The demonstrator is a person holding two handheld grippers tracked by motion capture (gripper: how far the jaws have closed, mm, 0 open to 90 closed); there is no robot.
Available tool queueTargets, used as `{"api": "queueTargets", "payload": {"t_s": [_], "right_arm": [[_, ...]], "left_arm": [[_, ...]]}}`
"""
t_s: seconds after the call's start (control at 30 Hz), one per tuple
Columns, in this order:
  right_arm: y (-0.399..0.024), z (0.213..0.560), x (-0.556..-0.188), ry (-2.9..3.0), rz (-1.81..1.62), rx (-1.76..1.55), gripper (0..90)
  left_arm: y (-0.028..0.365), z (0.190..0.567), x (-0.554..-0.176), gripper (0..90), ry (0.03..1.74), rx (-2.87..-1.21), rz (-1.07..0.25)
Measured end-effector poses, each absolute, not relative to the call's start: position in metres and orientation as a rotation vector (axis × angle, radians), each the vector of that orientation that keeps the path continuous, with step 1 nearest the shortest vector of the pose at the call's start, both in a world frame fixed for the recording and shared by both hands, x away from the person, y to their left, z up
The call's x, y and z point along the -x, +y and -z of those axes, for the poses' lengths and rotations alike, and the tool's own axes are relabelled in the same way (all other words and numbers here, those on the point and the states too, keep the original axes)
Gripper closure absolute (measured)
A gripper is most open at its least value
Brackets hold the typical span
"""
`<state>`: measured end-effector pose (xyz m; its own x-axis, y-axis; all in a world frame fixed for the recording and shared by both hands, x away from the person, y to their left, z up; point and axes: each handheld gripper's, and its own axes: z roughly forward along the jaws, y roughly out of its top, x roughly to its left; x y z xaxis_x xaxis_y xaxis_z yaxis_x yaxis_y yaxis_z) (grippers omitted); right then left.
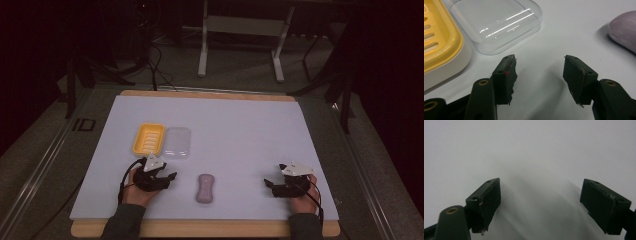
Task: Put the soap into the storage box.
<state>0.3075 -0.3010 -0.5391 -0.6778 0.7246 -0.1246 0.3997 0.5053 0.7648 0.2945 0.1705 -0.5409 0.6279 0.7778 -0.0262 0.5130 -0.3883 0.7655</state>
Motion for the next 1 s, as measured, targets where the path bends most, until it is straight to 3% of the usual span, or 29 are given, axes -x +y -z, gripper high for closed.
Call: {"api": "queueTargets", "payload": {"t_s": [1.0], "right_arm": [[-0.305,0.537,-0.303,2.283,-1.09,-0.901,16.6]], "left_arm": [[0.165,0.513,-0.283,44.2,0.923,-2.122,-0.366]]}}
